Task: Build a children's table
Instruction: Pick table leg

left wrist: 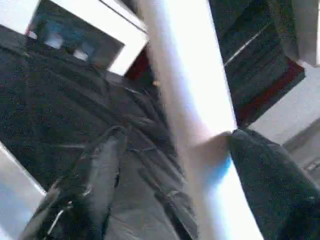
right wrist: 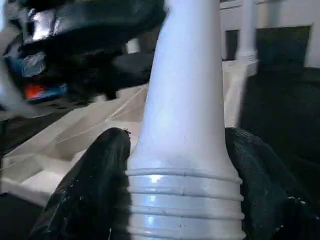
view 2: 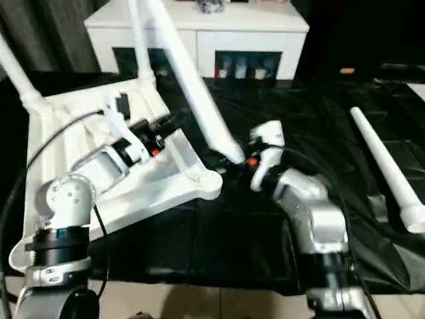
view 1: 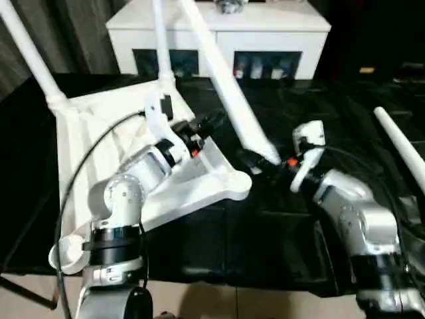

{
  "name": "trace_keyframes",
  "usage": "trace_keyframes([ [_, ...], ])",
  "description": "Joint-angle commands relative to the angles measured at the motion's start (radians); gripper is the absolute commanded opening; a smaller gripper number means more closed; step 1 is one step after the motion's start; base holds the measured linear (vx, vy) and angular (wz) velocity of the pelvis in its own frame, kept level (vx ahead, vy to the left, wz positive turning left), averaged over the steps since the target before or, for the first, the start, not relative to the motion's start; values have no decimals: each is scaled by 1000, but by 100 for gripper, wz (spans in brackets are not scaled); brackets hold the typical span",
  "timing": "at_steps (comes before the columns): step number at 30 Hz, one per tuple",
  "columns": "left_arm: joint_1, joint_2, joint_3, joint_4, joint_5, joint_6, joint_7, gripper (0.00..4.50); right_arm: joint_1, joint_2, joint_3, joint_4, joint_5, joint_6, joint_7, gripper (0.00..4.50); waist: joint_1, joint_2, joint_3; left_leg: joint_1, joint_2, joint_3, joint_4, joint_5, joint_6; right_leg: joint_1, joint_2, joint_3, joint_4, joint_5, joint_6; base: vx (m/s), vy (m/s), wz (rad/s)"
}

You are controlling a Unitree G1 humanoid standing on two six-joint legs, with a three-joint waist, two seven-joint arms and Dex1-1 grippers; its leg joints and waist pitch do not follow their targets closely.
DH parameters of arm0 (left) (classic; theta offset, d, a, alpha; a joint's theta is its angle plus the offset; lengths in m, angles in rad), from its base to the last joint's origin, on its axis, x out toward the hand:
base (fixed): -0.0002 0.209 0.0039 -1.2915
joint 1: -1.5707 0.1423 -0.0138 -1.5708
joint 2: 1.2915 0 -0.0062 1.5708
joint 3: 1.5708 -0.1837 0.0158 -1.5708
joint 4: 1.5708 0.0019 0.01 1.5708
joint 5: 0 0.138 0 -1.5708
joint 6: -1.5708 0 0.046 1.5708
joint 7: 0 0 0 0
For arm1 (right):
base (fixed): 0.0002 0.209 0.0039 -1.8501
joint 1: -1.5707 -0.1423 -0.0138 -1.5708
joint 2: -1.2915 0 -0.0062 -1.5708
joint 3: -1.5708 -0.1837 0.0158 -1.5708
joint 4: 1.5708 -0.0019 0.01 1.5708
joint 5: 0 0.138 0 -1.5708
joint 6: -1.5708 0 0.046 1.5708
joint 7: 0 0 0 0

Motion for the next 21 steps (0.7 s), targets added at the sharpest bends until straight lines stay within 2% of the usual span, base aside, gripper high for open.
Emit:
trace_keyframes([
  [1,-16,-4,-13,13,-8,12,20,381,8,2,20,-61,24,19,19,270,-3,-15,-67,13,19,-5,-88,-237,17,48,-29,22,-83,-306,-154,0,0,0],
  [2,-16,-4,-13,13,-8,12,20,401,8,2,20,-61,24,19,19,270,-3,-15,-66,12,19,-6,-88,-235,16,48,-29,22,-82,-305,-151,0,0,0],
  [3,-23,-15,-2,20,-26,10,31,401,24,-6,43,-92,24,34,21,270,-2,-14,-66,11,18,-6,-87,-229,15,49,-29,23,-82,-296,-151,0,0,0],
  [5,-26,-17,0,21,-31,8,30,404,28,-9,51,-101,24,40,20,269,-2,-14,-68,10,19,-7,-87,-214,18,49,-29,23,-80,-276,-153,0,0,0],
  [6,-31,-25,13,14,-52,10,27,430,30,-12,59,-102,14,38,18,269,-2,-15,-68,9,19,-7,-86,-207,17,50,-30,23,-78,-263,-159,0,0,0],
  [10,-34,-33,31,-9,-87,24,13,443,31,-19,76,-118,4,50,4,269,-1,-17,-67,10,18,-4,-85,-206,17,49,-30,24,-78,-259,-169,0,0,0],
  [12,-29,-32,31,-12,-91,34,30,440,28,-20,82,-121,-1,51,-3,269,0,-17,-66,9,18,-4,-85,-198,20,50,-30,25,-78,-258,-165,0,0,0],
  [21,-27,-22,42,-1,-103,43,56,361,21,-22,91,-118,-15,47,-28,269,-1,-16,-65,10,18,-5,-88,-218,8,49,-30,24,-81,-285,-150,0,0,0],
])
